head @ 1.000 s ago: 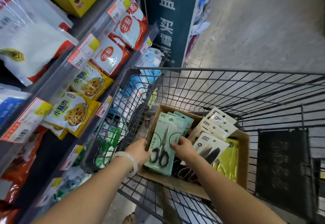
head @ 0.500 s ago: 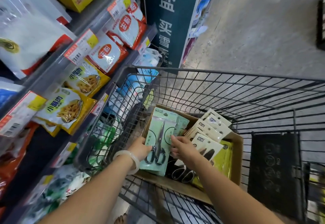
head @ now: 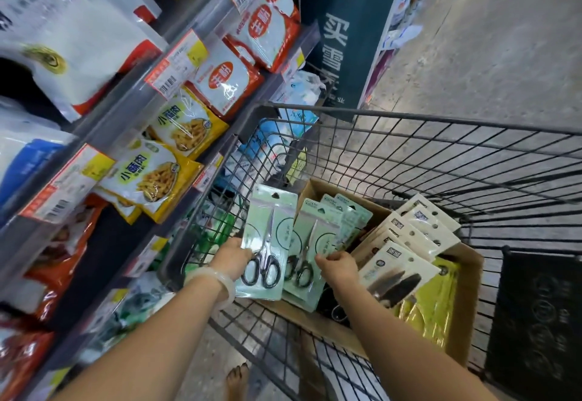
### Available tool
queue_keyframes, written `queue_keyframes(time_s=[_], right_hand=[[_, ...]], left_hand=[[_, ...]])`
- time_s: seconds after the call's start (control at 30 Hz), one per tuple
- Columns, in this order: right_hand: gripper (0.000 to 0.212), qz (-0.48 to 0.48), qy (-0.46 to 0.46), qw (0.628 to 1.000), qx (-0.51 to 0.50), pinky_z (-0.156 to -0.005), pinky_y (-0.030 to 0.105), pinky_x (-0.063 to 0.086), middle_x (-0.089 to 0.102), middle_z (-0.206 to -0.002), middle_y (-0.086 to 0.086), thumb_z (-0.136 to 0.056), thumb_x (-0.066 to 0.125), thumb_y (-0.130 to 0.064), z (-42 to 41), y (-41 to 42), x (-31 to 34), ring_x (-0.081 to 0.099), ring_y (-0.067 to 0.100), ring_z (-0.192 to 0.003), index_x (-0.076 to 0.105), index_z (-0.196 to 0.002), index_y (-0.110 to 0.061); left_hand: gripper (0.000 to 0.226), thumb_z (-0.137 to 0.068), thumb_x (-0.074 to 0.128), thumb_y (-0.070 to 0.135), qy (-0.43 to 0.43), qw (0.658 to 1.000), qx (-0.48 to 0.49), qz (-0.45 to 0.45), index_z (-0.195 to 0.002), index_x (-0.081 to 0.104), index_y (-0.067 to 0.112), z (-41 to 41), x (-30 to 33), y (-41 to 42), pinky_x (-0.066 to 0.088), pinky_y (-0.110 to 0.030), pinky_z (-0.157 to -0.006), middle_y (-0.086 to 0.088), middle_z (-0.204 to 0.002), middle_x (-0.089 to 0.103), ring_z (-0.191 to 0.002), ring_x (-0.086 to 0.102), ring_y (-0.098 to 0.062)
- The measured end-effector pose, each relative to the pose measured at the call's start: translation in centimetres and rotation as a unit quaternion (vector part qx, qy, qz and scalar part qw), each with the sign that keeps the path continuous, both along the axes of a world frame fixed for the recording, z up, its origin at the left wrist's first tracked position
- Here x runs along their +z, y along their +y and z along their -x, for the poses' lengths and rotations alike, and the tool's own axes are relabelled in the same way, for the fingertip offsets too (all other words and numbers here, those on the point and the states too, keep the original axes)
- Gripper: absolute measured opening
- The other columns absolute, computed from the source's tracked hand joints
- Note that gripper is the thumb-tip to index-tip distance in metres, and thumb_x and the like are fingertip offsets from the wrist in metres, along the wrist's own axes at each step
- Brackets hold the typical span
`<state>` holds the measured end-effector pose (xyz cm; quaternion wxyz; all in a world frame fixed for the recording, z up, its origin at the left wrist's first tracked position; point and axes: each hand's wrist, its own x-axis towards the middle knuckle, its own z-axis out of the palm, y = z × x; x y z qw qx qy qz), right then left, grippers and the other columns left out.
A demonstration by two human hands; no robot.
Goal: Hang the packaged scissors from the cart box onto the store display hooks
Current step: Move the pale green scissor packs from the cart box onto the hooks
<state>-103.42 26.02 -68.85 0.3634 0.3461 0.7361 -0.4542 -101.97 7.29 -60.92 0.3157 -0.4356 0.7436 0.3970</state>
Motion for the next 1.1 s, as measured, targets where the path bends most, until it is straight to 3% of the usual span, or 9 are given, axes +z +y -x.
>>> queue_keyframes(time_s=[0.1, 0.17, 0.3, 0.53, 0.63, 0.8, 0.9, 1.0, 1.1], right_hand=[[0.029, -0.005, 0.003, 1.000, 0.011, -0.071, 0.031, 0.042, 0.052, -0.084, 0.005, -0.084, 0.068, -0.029, -0.1, -0.6, 0.2, 0.052, 0.020, -0.074, 0.046, -0.089, -0.011], [0.031, -0.013, 0.013, 1.000, 0.021, -0.061, 0.028, 0.038, 0.046, -0.072, 0.000, -0.083, 0.069, -0.028, -0.3, -1.2, 0.3, 0.047, 0.019, -0.071, 0.042, -0.078, -0.015], [0.029, 0.007, 0.024, 0.999, 0.041, -0.048, 0.024, 0.031, 0.043, -0.068, -0.002, -0.085, 0.067, -0.023, -0.4, -2.5, 0.8, 0.041, 0.012, -0.057, 0.040, -0.092, -0.013], [0.021, 0.058, 0.107, 0.992, -0.012, -0.087, 0.048, 0.054, 0.065, -0.105, 0.015, -0.087, 0.063, -0.015, 1.1, -0.3, 6.1, 0.064, 0.030, -0.094, 0.054, -0.104, -0.008], [0.026, 0.109, 0.138, 0.983, 0.048, -0.086, 0.052, 0.054, 0.067, -0.110, 0.017, -0.087, 0.062, -0.014, 2.3, 0.1, 10.6, 0.065, 0.037, -0.097, 0.059, -0.113, -0.010], [0.012, 0.162, 0.194, 0.955, 0.157, -0.079, 0.045, 0.056, 0.069, -0.096, 0.007, -0.089, 0.060, -0.008, 1.9, -3.0, 17.8, 0.067, 0.024, -0.081, 0.061, -0.099, -0.015], [0.014, 0.174, 0.230, 0.931, 0.224, -0.070, 0.040, 0.057, 0.067, -0.092, 0.012, -0.087, 0.062, -0.006, -0.7, -6.7, 21.5, 0.065, 0.019, -0.072, 0.061, -0.102, -0.006], [0.009, 0.197, 0.255, 0.897, 0.302, -0.043, 0.013, 0.046, 0.064, -0.082, 0.008, -0.089, 0.058, 0.000, -5.7, -10.5, 25.1, 0.060, -0.001, -0.048, 0.060, -0.095, -0.007], [0.015, 0.228, 0.264, 0.868, 0.353, -0.044, 0.008, 0.046, 0.064, -0.086, 0.006, -0.088, 0.058, 0.003, -12.4, -14.1, 27.5, 0.060, -0.001, -0.054, 0.059, -0.101, -0.005]], left_hand=[[0.040, -0.090, 0.046, 0.015, 0.005, 0.999, 0.032, -0.016, -0.128, 0.050, 0.004, -0.5, -1.0, -0.2, 0.045, -0.047, -0.101, -0.019, -0.127, 0.058, -0.115, 0.056, -0.035], [0.036, -0.091, 0.045, 0.015, 0.010, 0.999, 0.028, -0.016, -0.124, 0.052, 0.002, -0.7, -0.3, 0.1, 0.047, -0.037, -0.094, -0.019, -0.120, 0.060, -0.107, 0.058, -0.033], [0.037, -0.097, 0.043, 0.015, 0.027, 0.996, 0.076, -0.024, -0.132, 0.045, 0.007, -0.9, 1.5, 0.7, 0.039, -0.036, -0.097, -0.013, -0.132, 0.052, -0.115, 0.050, -0.028], [0.059, -0.073, 0.051, 0.039, 0.134, 0.967, 0.178, -0.122, -0.130, 0.049, 0.025, -2.3, -2.6, -2.6, 0.040, -0.053, -0.105, -0.005, -0.135, 0.055, -0.122, 0.053, -0.030], [0.070, -0.065, 0.062, 0.049, 0.192, 0.936, 0.242, -0.171, -0.129, 0.051, 0.024, -3.0, -1.5, -2.9, 0.040, -0.052, -0.106, -0.004, -0.137, 0.054, -0.124, 0.052, -0.028], [0.020, -0.078, 0.076, 0.025, 0.272, 0.913, 0.247, -0.177, -0.093, 0.063, 0.025, -6.0, 8.5, -3.1, 0.049, -0.051, -0.095, -0.003, -0.107, 0.070, -0.102, 0.065, -0.026], [0.026, -0.077, 0.076, 0.022, 0.317, 0.902, 0.259, -0.137, -0.100, 0.064, 0.019, -10.6, 11.7, -6.0, 0.051, -0.051, -0.092, -0.004, -0.102, 0.072, -0.096, 0.067, -0.025], [0.032, -0.079, 0.076, 0.021, 0.350, 0.887, 0.284, -0.103, -0.108, 0.065, 0.012, -17.3, 14.3, -8.9, 0.054, -0.047, -0.089, -0.006, -0.104, 0.072, -0.095, 0.068, -0.025], [0.031, -0.082, 0.072, 0.013, 0.386, 0.855, 0.335, -0.084, -0.112, 0.062, 0.011, -25.7, 16.5, -10.7, 0.051, -0.039, -0.090, -0.007, -0.109, 0.069, -0.097, 0.065, -0.023]])
